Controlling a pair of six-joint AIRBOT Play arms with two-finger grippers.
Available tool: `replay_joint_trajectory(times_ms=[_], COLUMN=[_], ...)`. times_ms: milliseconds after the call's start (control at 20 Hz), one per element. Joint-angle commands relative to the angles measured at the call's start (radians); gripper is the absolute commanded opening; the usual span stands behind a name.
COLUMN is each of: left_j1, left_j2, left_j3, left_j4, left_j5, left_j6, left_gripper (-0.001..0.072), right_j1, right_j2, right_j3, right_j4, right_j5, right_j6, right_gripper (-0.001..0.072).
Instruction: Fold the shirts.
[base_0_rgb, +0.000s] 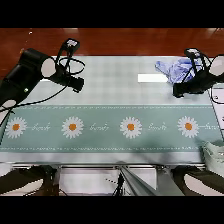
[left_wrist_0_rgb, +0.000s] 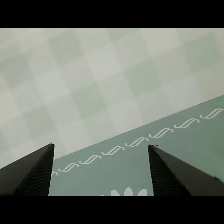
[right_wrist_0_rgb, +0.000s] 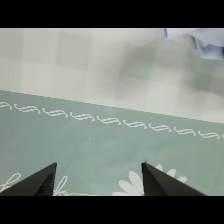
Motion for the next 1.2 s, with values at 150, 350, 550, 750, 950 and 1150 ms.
replay_joint_trajectory(times_ms=[150,350,550,750,950,1150], left_j1=[-0.001,-0.001,-0.001,-0.001,-0.001,-0.001], left_j2=[0.0,0.0,0.0,-0.001,-0.002,-0.005], left_j3=[0.0,0.0,0.0,0.0,0.0,0.0], left_j4=[0.0,0.0,0.0,0.0,0.0,-0.027], left_j5=[0.0,0.0,0.0,0.0,0.0,0.013], left_j6=[0.0,0.0,0.0,0.0,0.0,0.0], left_gripper=[0.0678,0.0678,0.0678,0.0678,0.0678,0.0678], right_j1=[0.001,0.001,0.001,0.001,0.001,0.001], right_j2=[0.0,0.0,0.0,0.0,0.0,0.0], right_j3=[0.001,0.001,0.001,0.001,0.001,0.001], right_j4=[0.0,0.0,0.0,0.0,0.001,0.038], right_j5=[0.0,0.0,0.0,0.0,0.0,-0.019], right_j6=[0.0,0.0,0.0,0.0,0.001,0.012], right_gripper=[0.0591,0.0591,0.0591,0.0591,0.0591,0.0591])
